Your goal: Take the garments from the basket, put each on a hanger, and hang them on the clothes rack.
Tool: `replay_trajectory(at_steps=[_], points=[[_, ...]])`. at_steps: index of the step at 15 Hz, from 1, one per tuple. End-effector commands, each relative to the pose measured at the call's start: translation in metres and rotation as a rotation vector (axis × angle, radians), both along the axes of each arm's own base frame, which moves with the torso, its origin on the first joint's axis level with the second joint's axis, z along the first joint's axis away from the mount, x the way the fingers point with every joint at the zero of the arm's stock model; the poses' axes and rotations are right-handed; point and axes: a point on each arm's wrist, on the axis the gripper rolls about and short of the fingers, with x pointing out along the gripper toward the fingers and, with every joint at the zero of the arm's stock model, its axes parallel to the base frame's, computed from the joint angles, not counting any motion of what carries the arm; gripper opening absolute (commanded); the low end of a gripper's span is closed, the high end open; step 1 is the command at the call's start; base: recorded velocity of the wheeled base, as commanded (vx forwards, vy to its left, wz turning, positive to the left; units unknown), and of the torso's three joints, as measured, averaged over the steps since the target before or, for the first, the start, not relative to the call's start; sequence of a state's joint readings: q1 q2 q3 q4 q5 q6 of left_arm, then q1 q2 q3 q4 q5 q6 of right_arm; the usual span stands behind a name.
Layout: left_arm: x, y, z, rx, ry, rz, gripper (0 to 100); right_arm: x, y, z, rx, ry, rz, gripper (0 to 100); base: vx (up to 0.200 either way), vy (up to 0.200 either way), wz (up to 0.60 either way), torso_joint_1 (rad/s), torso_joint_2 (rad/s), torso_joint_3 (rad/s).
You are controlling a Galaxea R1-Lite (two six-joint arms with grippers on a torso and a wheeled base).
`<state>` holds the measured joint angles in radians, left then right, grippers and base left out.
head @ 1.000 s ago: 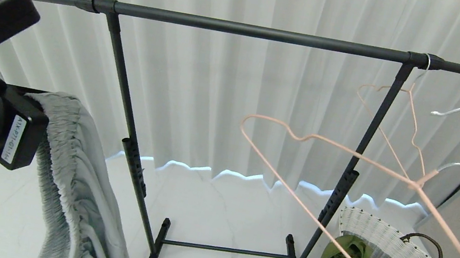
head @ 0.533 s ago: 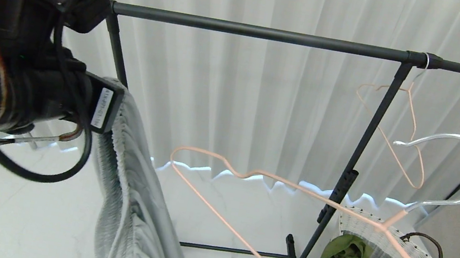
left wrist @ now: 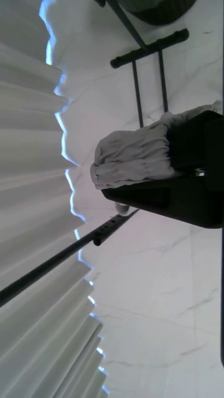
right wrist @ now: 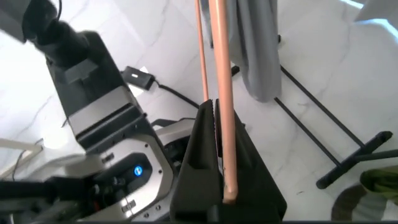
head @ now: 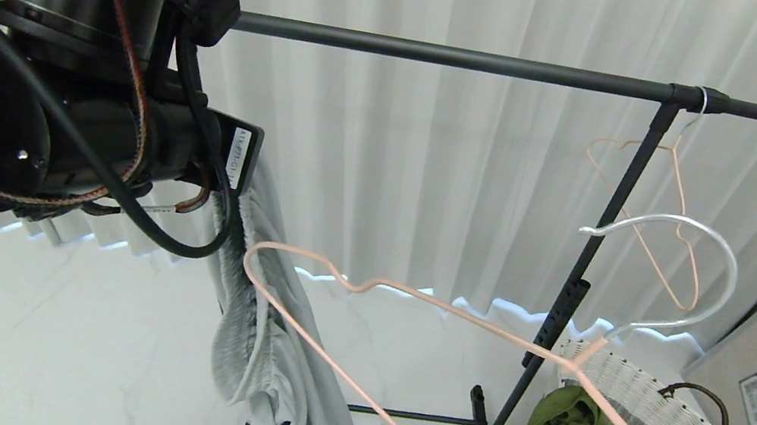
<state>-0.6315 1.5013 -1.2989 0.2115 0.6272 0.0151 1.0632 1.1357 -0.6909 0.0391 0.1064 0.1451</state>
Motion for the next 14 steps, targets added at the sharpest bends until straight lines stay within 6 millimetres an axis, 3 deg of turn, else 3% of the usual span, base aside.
replay_trajectory(at_steps=[1,6,14], points=[[0.003,-0.003,0.002,-0.014,-0.006,0.001,0,0.009,0.015,-0.009,-0.029,0.033,-0.021,0,0.000,0.000,0.00,0.000,0.00,0.000],[0.000,-0.008,0.005,-0.054,-0.015,-0.010,0,0.023,0.033,-0.017,-0.049,0.041,-0.142,0,0.000,0.000,0.00,0.000,0.00,0.000],[-0.012,-0.022,-0.005,-0.031,0.013,-0.077,0,0.053,0.081,-0.002,0.069,0.009,-0.237,0,0.000,0.000,0.00,0.000,0.00,0.000]])
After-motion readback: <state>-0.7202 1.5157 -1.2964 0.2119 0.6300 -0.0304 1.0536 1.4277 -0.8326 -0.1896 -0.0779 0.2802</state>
